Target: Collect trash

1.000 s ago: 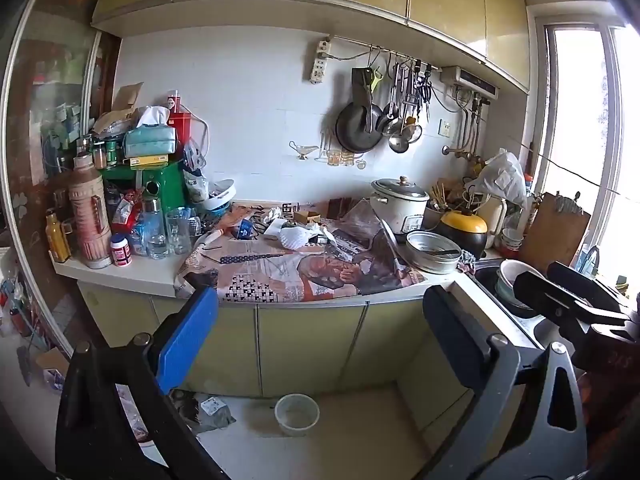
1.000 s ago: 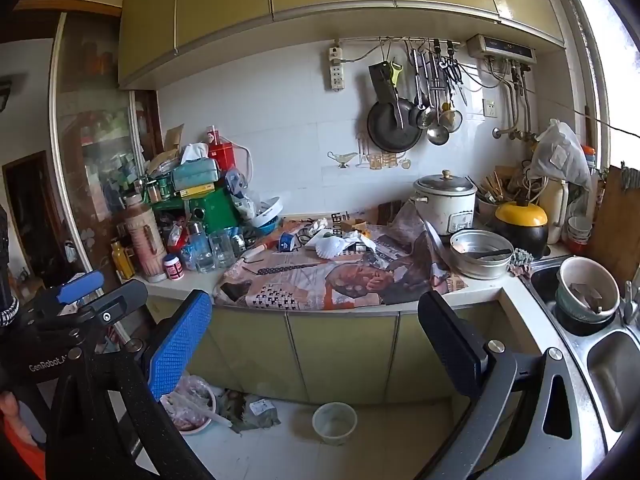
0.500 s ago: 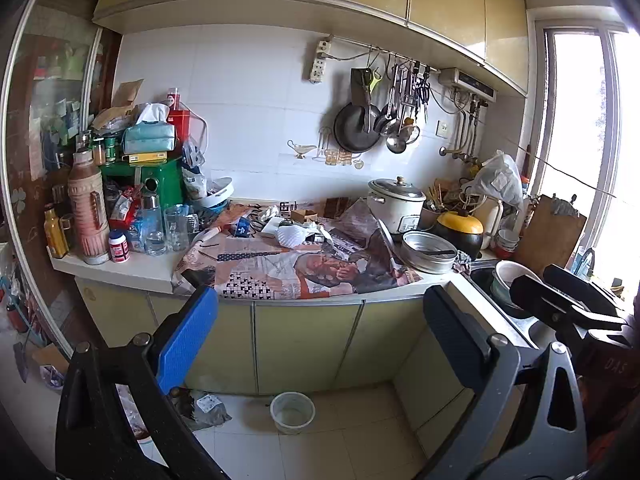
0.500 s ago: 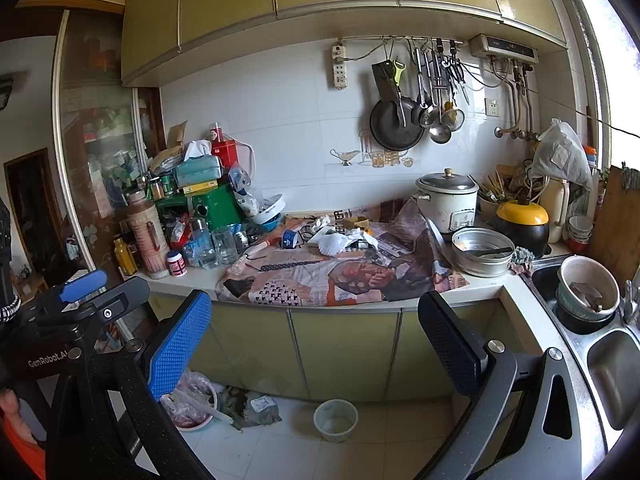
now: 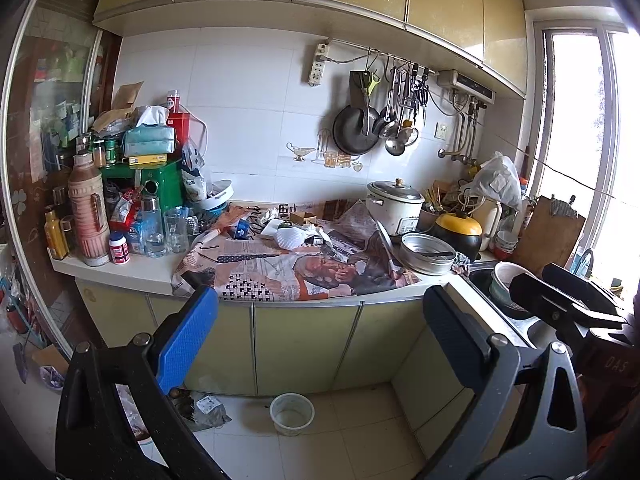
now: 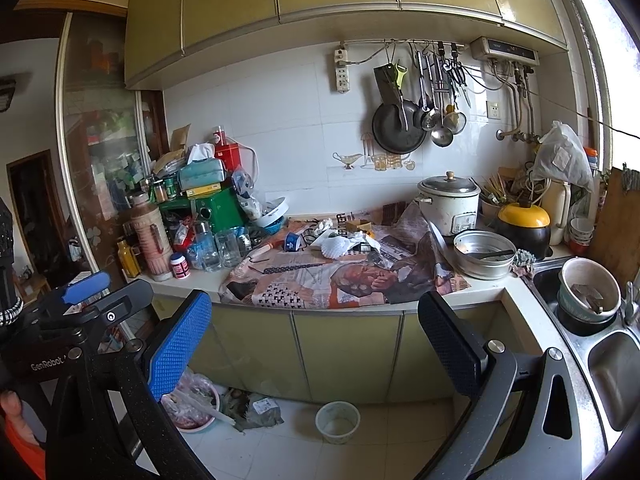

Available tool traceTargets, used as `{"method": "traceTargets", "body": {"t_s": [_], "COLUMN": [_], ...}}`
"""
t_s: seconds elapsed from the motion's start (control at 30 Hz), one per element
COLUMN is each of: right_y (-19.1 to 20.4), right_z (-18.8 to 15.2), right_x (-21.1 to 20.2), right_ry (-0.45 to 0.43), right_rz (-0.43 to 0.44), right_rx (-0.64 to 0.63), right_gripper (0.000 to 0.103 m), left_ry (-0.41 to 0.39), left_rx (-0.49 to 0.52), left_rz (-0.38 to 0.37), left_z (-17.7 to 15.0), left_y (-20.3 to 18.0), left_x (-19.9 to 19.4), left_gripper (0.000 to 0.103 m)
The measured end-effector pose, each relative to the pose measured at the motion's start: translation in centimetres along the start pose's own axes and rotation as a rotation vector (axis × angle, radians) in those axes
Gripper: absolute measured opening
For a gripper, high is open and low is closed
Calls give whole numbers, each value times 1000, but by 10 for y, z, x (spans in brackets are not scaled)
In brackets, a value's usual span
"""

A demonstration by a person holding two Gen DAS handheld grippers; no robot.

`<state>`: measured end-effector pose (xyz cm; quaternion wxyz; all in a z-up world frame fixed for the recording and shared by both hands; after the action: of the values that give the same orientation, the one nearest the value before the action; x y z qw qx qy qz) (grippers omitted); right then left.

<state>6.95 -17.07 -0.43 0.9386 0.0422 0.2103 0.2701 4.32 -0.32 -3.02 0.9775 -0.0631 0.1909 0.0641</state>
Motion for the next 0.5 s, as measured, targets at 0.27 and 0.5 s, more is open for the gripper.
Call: {"method": "traceTargets", "body": {"t_s": [0.27, 0.5], "right_y": [1, -1], "right_z": [2, 2], "right_x": [0, -1], "right_ry": [-2, -3], "right_rz": [-1, 1], "right_rx": [0, -1], "right_gripper": [103, 103], "left_ry": [-4, -7], "left_rx": [5, 6], "left_rz": [1, 0], "left_z": [3, 7], "left_y": [-3, -6], "left_x": [-5, -6], "left_gripper": [103, 103]}}
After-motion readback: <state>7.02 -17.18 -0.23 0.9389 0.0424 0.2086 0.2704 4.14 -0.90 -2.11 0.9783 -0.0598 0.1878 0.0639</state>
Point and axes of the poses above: each gripper's, at about its wrist camera, not at the fingertips, and x roughly the way its jaws point, y to its left, z to its top, the point moved 6 cm from there along x, roughly the way its jaws point, and after that the axes turned 8 degrees about z, right-handed, at the moved point
